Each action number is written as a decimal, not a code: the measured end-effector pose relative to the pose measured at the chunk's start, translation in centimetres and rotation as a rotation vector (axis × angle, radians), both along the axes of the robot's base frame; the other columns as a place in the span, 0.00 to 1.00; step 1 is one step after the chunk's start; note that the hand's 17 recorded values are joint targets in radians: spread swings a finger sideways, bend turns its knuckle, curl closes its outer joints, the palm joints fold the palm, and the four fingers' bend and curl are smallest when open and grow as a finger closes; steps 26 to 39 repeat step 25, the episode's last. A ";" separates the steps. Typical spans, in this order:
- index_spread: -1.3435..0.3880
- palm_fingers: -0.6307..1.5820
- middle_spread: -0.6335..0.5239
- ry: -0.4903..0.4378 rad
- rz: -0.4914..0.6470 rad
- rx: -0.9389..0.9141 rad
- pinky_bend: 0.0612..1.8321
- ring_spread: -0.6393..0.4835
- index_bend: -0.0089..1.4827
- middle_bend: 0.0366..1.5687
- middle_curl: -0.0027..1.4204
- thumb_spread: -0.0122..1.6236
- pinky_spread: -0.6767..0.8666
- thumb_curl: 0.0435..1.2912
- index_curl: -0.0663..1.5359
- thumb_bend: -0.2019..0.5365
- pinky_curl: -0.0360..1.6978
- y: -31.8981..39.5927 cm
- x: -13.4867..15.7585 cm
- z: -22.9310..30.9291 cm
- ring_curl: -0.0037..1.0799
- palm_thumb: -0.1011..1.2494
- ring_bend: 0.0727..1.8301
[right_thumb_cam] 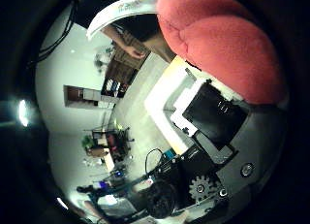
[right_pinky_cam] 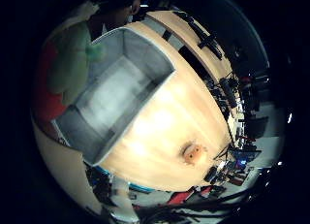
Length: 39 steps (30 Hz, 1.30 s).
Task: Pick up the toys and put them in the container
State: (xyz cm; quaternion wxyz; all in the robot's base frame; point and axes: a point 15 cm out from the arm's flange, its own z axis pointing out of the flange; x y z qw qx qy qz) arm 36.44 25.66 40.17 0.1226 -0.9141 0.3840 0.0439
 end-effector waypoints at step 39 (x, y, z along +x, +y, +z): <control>0.50 0.31 0.36 0.054 0.111 -0.139 0.45 0.44 0.11 0.18 0.30 0.46 0.54 0.20 0.29 0.22 0.18 -1.7 0.4 -1.5 0.25 0.16 0.30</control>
